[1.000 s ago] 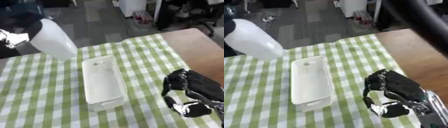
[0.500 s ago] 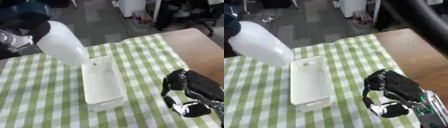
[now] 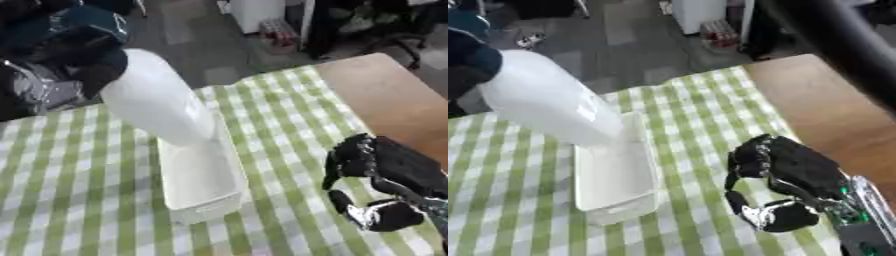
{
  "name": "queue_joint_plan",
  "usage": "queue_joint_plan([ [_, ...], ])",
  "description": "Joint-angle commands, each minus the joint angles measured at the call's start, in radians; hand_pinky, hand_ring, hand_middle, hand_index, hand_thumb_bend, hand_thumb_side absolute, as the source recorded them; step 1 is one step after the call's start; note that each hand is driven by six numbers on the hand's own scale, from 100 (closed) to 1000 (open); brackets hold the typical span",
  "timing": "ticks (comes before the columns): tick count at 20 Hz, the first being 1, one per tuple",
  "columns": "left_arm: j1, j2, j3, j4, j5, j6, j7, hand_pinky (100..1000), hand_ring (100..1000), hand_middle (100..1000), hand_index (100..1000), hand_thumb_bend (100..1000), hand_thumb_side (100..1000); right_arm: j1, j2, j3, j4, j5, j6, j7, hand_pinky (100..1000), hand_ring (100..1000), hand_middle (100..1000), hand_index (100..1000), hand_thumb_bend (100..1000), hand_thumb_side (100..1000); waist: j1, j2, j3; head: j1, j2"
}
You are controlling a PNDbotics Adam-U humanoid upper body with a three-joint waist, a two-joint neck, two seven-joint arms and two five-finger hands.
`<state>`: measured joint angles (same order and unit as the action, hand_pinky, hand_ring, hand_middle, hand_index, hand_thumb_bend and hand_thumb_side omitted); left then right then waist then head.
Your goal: Pick up objects on the table and place them in the box.
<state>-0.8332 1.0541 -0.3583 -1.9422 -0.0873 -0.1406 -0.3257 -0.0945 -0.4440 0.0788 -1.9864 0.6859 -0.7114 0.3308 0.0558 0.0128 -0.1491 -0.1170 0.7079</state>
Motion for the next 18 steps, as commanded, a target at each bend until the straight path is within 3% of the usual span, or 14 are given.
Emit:
queue_joint_plan([
  [1, -0.016, 0.012, 0.011, 0.025, -0.01, -0.017, 0.005, 100, 100, 100, 298, 100, 589, -0.02, -0.031, -0.01, -0.014, -0.021, -0.002, 0.013, 378, 437, 457, 549, 100, 833, 0.001, -0.008, -0.003, 0.011, -0.001],
  [5, -0.01, 0.006, 0.006, 0.054, -0.025, -0.049, 0.012, 100, 100, 100, 298, 100, 597, -0.034, -0.034, -0.012, -0.014, -0.04, -0.002, 0.029, 378, 437, 457, 550, 100, 833, 0.004, -0.006, -0.014, 0.019, 0.001],
  [7, -0.007, 0.002, 0.005, 0.067, -0.033, -0.066, 0.03, 100, 100, 100, 330, 100, 649, -0.042, -0.036, -0.013, -0.014, -0.049, -0.005, 0.035, 379, 436, 457, 550, 100, 832, 0.006, -0.005, -0.018, 0.021, 0.006],
  [8, -0.006, 0.002, 0.005, 0.072, -0.038, -0.075, 0.044, 100, 100, 152, 473, 100, 836, -0.044, -0.037, -0.015, -0.014, -0.054, -0.006, 0.038, 379, 436, 457, 550, 100, 831, 0.007, -0.005, -0.019, 0.021, 0.008],
  [10, -0.003, 0.001, 0.003, 0.081, -0.054, -0.098, 0.072, 100, 100, 325, 609, 134, 1000, -0.05, -0.039, -0.016, -0.014, -0.062, -0.007, 0.044, 379, 436, 457, 550, 100, 830, 0.009, -0.005, -0.023, 0.022, 0.011],
  [11, 0.0, 0.001, 0.002, 0.087, -0.062, -0.108, 0.084, 100, 118, 343, 624, 137, 1000, -0.052, -0.04, -0.017, -0.014, -0.066, -0.008, 0.047, 379, 436, 457, 550, 100, 830, 0.009, -0.004, -0.024, 0.024, 0.013],
  [12, 0.002, 0.001, 0.001, 0.093, -0.07, -0.116, 0.095, 125, 325, 468, 704, 151, 1000, -0.054, -0.041, -0.017, -0.014, -0.07, -0.009, 0.049, 379, 436, 457, 550, 100, 830, 0.01, -0.004, -0.026, 0.024, 0.015],
  [13, 0.002, -0.001, 0.0, 0.1, -0.08, -0.123, 0.107, 114, 307, 458, 700, 150, 1000, -0.056, -0.042, -0.018, -0.014, -0.073, -0.009, 0.051, 379, 436, 457, 550, 100, 830, 0.01, -0.004, -0.027, 0.025, 0.017],
  [14, 0.003, -0.001, -0.001, 0.105, -0.089, -0.13, 0.118, 222, 439, 552, 721, 151, 1000, -0.057, -0.042, -0.019, -0.014, -0.076, -0.01, 0.053, 379, 436, 457, 550, 100, 829, 0.01, -0.004, -0.027, 0.025, 0.019],
  [16, 0.004, -0.002, -0.002, 0.114, -0.107, -0.14, 0.142, 340, 505, 622, 755, 150, 1000, -0.058, -0.043, -0.021, -0.014, -0.08, -0.011, 0.056, 379, 436, 457, 550, 100, 830, 0.011, -0.004, -0.028, 0.025, 0.022],
  [17, 0.005, -0.002, -0.001, 0.116, -0.115, -0.147, 0.157, 328, 498, 616, 752, 150, 1000, -0.059, -0.043, -0.021, -0.014, -0.082, -0.011, 0.057, 379, 436, 457, 550, 100, 830, 0.011, -0.004, -0.028, 0.025, 0.022],
  [18, 0.007, -0.001, -0.001, 0.118, -0.121, -0.152, 0.17, 422, 561, 678, 779, 150, 1000, -0.059, -0.043, -0.021, -0.014, -0.083, -0.012, 0.059, 379, 437, 457, 550, 100, 830, 0.011, -0.004, -0.028, 0.024, 0.022],
])
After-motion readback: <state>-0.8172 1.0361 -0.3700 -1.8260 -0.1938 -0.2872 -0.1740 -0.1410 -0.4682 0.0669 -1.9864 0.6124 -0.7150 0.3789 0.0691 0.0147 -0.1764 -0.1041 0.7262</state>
